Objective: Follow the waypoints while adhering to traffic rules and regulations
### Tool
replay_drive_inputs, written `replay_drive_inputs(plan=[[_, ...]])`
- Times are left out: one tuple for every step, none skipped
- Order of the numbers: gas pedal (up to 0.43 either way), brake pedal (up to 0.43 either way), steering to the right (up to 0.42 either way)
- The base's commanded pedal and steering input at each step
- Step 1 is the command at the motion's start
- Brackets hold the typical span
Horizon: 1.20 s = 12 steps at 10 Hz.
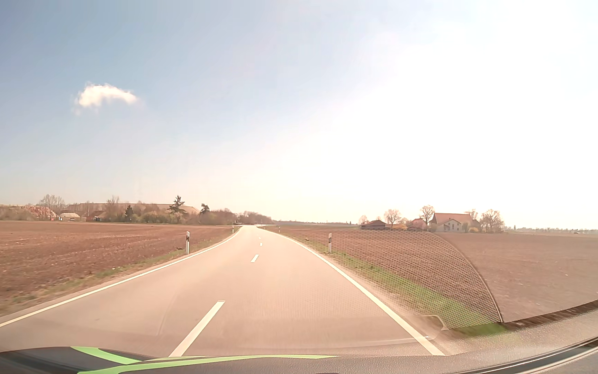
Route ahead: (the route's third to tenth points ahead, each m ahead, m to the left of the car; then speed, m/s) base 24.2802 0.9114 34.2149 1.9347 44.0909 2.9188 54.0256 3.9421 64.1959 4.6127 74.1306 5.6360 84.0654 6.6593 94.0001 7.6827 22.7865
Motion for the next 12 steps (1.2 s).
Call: replay_drive_inputs(plan=[[0.169, 0.000, -0.018], [0.169, 0.000, -0.018], [0.169, 0.000, -0.018], [0.169, 0.000, -0.018], [0.169, 0.000, -0.018], [0.169, 0.000, -0.018], [0.169, 0.000, -0.018], [0.169, 0.000, -0.017], [0.169, 0.000, -0.016], [0.169, 0.000, -0.015], [0.169, 0.000, -0.015], [0.169, 0.000, -0.013]])
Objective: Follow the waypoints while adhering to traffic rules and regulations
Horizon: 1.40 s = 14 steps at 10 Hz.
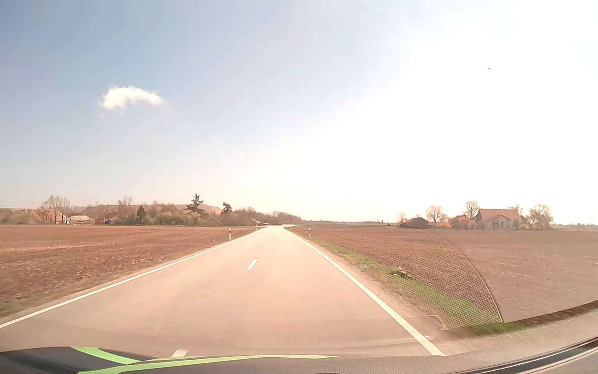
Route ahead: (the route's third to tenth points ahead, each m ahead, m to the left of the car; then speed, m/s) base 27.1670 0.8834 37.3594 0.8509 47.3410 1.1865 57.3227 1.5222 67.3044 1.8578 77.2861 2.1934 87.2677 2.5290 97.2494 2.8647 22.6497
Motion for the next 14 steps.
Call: replay_drive_inputs(plan=[[0.169, 0.000, -0.012], [0.169, 0.000, -0.011], [0.157, 0.000, -0.011], [0.150, 0.000, -0.011], [0.150, 0.000, -0.011], [0.138, 0.000, -0.011], [0.138, 0.000, -0.011], [0.138, 0.000, -0.010], [0.138, 0.000, -0.008], [0.138, 0.000, -0.006], [0.138, 0.000, -0.005], [0.138, 0.000, -0.005], [0.138, 0.000, -0.005], [0.138, 0.000, -0.004]])
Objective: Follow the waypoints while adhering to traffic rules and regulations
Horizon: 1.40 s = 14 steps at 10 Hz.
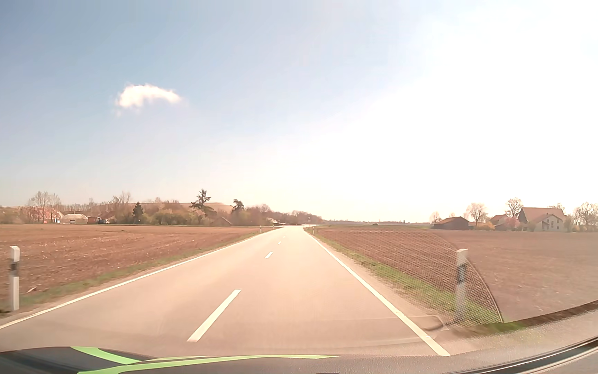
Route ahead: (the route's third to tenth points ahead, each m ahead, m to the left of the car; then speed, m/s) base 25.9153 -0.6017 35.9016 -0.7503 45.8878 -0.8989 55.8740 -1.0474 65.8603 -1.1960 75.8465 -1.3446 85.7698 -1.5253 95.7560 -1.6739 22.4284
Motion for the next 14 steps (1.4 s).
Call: replay_drive_inputs(plan=[[0.138, 0.000, -0.004], [0.138, 0.000, -0.003], [0.138, 0.000, -0.001], [0.138, 0.000, 0.000], [0.138, 0.000, 0.000], [0.138, 0.000, 0.000], [0.138, 0.000, 0.000], [0.138, 0.000, 0.000], [0.138, 0.000, 0.000], [0.138, 0.000, 0.000], [0.138, 0.000, 0.000], [0.138, 0.000, 0.000], [0.138, 0.000, 0.000], [0.138, 0.000, 0.000]])
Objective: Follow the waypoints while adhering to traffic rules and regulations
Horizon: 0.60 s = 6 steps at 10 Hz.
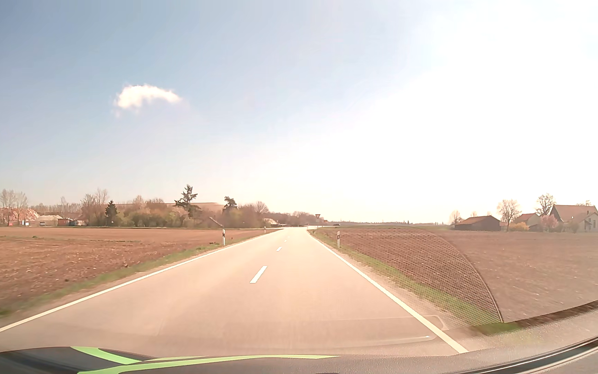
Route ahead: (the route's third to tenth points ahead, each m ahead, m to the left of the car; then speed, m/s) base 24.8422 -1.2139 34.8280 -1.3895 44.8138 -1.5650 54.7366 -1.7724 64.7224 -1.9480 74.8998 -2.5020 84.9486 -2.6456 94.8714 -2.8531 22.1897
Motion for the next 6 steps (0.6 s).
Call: replay_drive_inputs(plan=[[0.138, 0.000, 0.000], [0.138, 0.000, 0.000], [0.138, 0.000, 0.000], [0.138, 0.000, 0.000], [0.138, 0.000, 0.000], [0.138, 0.000, 0.000]])
